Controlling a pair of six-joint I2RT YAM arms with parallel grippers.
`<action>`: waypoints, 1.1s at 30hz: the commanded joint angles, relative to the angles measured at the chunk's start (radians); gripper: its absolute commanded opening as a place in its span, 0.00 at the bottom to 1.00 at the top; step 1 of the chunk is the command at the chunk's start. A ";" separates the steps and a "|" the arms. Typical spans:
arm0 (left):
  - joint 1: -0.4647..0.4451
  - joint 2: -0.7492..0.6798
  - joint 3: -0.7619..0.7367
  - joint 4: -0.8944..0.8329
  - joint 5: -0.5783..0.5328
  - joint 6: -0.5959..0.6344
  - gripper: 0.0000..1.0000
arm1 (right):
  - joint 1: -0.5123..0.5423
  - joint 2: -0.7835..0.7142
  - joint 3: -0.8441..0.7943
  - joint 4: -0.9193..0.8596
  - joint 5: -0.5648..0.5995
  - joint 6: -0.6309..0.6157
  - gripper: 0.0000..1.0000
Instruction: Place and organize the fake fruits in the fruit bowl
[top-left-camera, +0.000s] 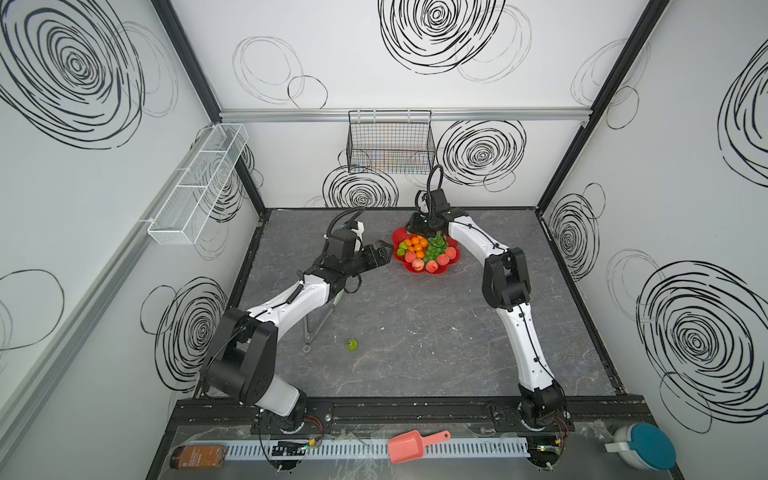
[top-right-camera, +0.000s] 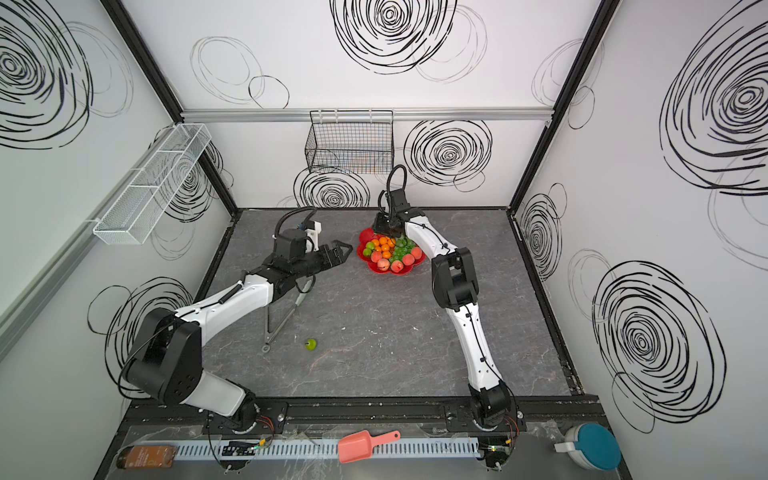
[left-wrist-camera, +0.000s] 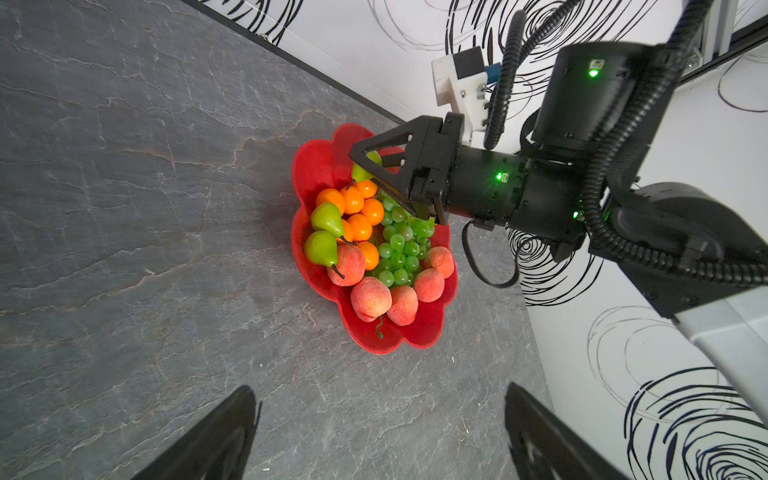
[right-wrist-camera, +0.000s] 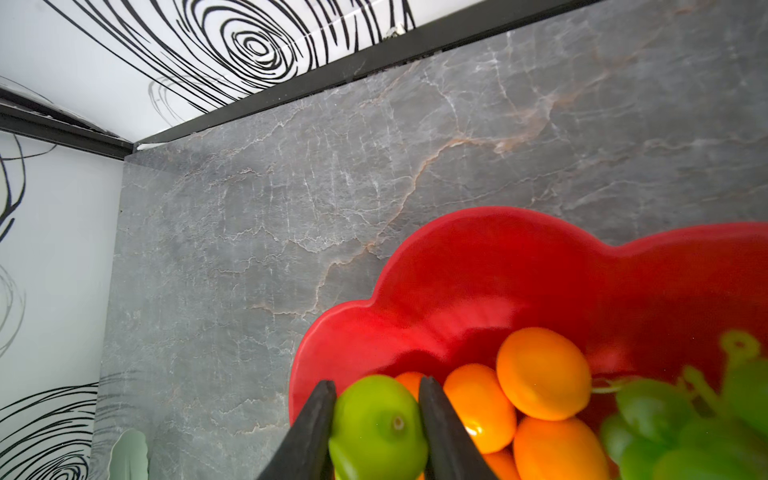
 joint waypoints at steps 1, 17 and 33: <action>0.007 -0.003 0.008 0.042 0.010 0.012 0.96 | 0.011 0.019 0.029 0.030 -0.024 0.000 0.35; 0.008 -0.011 -0.008 0.040 0.013 0.015 0.96 | 0.024 0.041 0.038 0.038 -0.070 -0.009 0.42; 0.011 -0.092 -0.016 -0.022 0.000 0.036 0.96 | 0.012 -0.018 0.109 -0.028 -0.025 -0.048 0.46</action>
